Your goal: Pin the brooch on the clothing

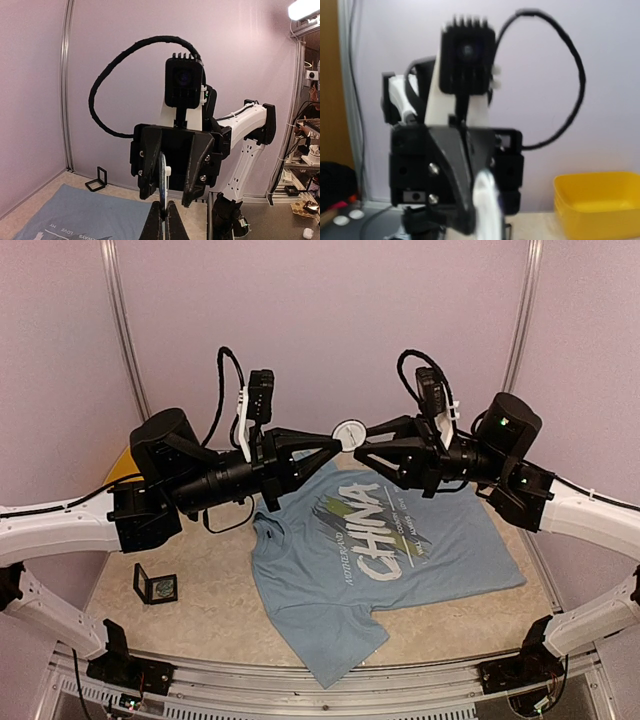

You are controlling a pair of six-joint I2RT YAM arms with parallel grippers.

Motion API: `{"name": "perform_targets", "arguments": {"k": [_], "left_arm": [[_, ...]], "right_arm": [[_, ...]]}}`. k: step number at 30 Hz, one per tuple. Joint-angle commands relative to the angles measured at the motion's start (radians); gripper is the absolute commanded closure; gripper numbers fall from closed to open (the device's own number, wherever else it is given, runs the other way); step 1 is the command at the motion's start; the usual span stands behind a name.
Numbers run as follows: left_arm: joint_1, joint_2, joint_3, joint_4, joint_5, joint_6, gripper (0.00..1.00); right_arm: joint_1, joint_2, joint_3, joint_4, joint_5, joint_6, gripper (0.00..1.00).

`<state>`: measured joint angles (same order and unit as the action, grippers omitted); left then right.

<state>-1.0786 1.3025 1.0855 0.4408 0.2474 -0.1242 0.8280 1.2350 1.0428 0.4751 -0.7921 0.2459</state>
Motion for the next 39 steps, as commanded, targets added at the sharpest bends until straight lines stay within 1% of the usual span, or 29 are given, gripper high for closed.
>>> {"name": "perform_targets", "arguments": {"k": [1, 3, 8, 10, 16, 22, 26, 28, 30, 33, 36, 39], "left_arm": [[-0.006, -0.032, 0.001, -0.017, -0.033, 0.067, 1.00], [-0.010, -0.039, -0.001, -0.039, -0.042, 0.095, 1.00], [-0.019, -0.042, 0.002, -0.078, -0.035, 0.123, 1.00], [-0.022, -0.042, 0.002, -0.094, -0.026, 0.159, 1.00], [-0.027, -0.053, -0.001, -0.123, -0.034, 0.196, 1.00], [-0.029, -0.059, 0.000, -0.122, -0.027, 0.205, 1.00], [-0.030, -0.058, -0.001, -0.116, -0.021, 0.204, 1.00], [-0.030, -0.058, 0.001, -0.116, -0.010, 0.207, 1.00], [-0.030, -0.056, 0.005, -0.122, 0.004, 0.208, 1.00], [-0.031, -0.057, 0.005, -0.137, 0.035, 0.222, 1.00], [-0.035, -0.058, 0.005, -0.152, 0.058, 0.246, 1.00], [-0.043, -0.058, 0.008, -0.160, 0.080, 0.257, 1.00]], "right_arm": [[0.009, -0.013, 0.035, -0.104, 0.049, -0.048, 0.61], [0.008, -0.017, 0.036, -0.104, 0.066, -0.051, 0.56], [0.008, 0.001, 0.048, -0.096, 0.035, -0.030, 0.50], [0.008, 0.010, 0.056, -0.096, 0.025, -0.024, 0.48], [0.008, 0.023, 0.083, -0.107, -0.012, -0.015, 0.44], [0.008, 0.034, 0.087, -0.121, -0.006, -0.021, 0.54], [0.008, 0.035, 0.086, -0.138, -0.001, -0.040, 0.57], [0.008, 0.033, 0.087, -0.146, 0.005, -0.043, 0.63], [0.008, 0.034, 0.089, -0.150, 0.014, -0.043, 0.71], [0.008, 0.033, 0.089, -0.150, 0.019, -0.042, 0.79], [0.009, 0.035, 0.094, -0.162, 0.024, -0.043, 0.84], [0.008, 0.043, 0.106, -0.182, 0.025, -0.043, 0.86]]}}
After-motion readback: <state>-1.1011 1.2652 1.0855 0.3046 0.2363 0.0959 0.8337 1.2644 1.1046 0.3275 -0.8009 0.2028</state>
